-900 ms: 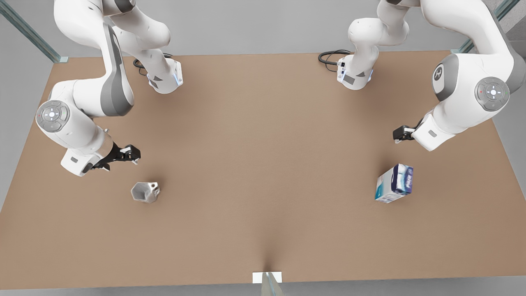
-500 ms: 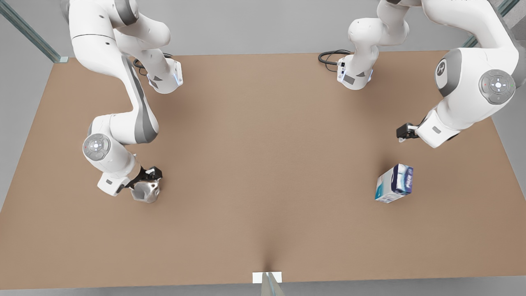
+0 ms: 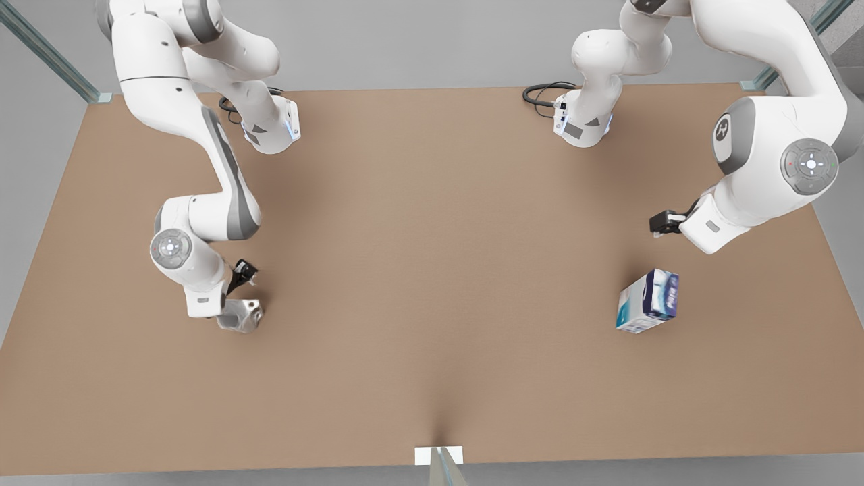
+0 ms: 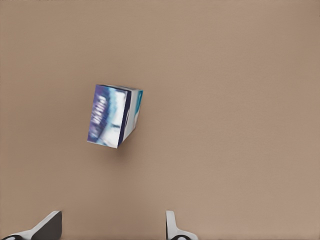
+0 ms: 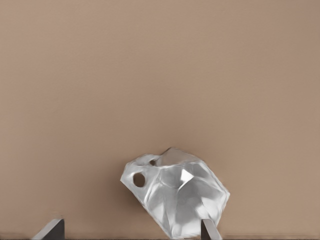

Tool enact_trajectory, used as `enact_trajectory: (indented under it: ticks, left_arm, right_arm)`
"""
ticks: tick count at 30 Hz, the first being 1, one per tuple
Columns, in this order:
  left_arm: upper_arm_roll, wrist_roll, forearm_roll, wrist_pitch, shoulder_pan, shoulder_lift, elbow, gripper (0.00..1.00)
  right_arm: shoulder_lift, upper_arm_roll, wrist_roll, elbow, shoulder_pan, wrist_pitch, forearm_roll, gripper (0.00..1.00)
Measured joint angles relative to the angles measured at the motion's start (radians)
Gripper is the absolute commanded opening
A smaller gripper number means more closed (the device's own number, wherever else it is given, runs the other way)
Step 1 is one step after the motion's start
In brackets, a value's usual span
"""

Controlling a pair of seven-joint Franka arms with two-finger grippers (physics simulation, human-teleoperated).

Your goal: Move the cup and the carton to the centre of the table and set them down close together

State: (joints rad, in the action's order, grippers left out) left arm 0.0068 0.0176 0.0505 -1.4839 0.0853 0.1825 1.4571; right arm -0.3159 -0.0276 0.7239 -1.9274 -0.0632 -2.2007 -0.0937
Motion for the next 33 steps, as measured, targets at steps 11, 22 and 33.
enact_trajectory:
  ticks: [11,22,33]
  left_arm:
    - [-0.005,0.014,-0.001,-0.134,0.0,0.012,0.049,1.0]
    - [-0.001,0.038,-0.001,-0.133,0.0,0.017,0.051,1.0]
    - [-0.001,0.024,0.0,-0.137,0.001,0.023,0.06,1.0]
  right_arm:
    - [-0.047,0.001,-0.003,-0.016,0.016,-0.066,0.0,1.0]
    - [-0.083,0.002,0.112,-0.022,0.016,-0.065,-0.001,1.0]
    - [-0.113,0.002,0.146,-0.022,0.018,-0.074,-0.026,1.0]
